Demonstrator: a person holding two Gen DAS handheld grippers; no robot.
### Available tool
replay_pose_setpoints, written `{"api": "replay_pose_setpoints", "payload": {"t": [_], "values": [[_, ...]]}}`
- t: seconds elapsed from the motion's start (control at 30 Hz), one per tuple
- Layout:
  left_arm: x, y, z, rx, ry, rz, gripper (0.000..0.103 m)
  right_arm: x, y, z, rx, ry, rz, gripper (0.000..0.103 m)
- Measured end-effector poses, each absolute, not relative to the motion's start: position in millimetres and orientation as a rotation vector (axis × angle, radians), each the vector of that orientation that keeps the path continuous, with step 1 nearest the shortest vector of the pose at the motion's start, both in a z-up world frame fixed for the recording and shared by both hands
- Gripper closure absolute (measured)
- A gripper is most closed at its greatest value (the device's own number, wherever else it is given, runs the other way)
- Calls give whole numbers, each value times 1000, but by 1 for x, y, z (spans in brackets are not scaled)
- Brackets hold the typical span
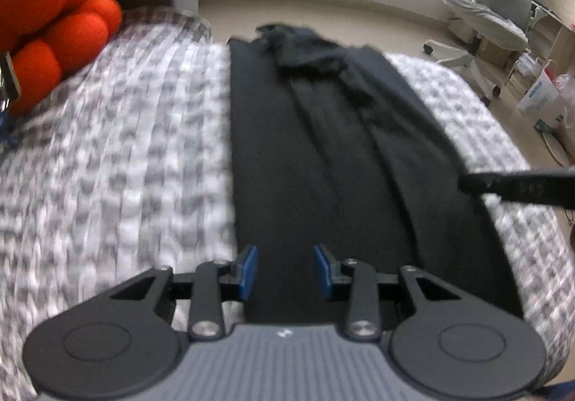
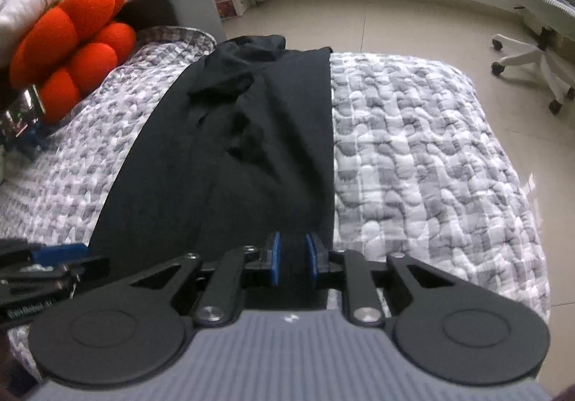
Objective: Fold clothes
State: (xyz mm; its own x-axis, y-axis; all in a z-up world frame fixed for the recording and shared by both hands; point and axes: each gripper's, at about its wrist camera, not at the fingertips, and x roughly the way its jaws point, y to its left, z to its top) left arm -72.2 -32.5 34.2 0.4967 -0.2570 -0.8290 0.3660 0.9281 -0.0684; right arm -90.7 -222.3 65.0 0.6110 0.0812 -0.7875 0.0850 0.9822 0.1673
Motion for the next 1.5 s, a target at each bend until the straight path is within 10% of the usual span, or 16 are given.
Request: {"api": "replay_pose_setpoints", "payload": {"t": [1.5], "values": [[-218,67,20,-43,979,-469,64,-295,-222,37,376,954,-81,73]]}}
